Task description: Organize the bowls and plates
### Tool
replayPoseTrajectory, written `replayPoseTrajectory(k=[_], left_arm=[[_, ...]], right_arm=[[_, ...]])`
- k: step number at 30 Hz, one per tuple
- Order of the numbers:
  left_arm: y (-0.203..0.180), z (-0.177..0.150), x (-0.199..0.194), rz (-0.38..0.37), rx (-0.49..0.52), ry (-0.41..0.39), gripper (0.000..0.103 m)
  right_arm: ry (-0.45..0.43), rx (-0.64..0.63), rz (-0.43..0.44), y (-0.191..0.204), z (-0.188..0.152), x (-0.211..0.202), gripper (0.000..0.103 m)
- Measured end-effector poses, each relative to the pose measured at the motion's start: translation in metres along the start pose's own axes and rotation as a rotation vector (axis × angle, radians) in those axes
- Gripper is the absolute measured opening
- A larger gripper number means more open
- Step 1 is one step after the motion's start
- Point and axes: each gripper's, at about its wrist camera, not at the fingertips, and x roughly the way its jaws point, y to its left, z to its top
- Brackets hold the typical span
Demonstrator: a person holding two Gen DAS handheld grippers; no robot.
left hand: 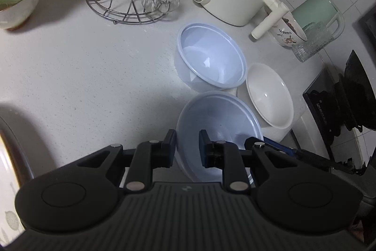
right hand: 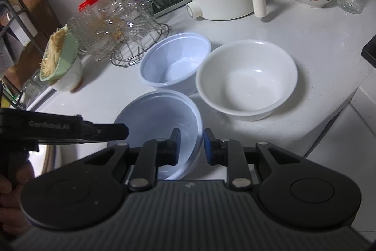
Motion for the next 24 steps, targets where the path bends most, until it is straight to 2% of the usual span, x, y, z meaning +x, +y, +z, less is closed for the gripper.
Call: replayPoseTrajectory(k=[5,15,24], left_arm=[[0.008,0.003,-0.018,0.017,-0.013,-0.017,0.024],[0.038,0.003,-0.049,0.125,-0.051,-0.083,0.025],[0.057,-0.006,-0.047,0.187,-0.077,-0.053,0.025]], right_arm=[[0.006,0.007,0.024,0.010,0.002,-0.002,0.024],[0.007,-0.084,0.122,0.049,0.013,0.014,0.024],[0.054,-0.128,0.151,0.067,0.004,0.035,0.024]])
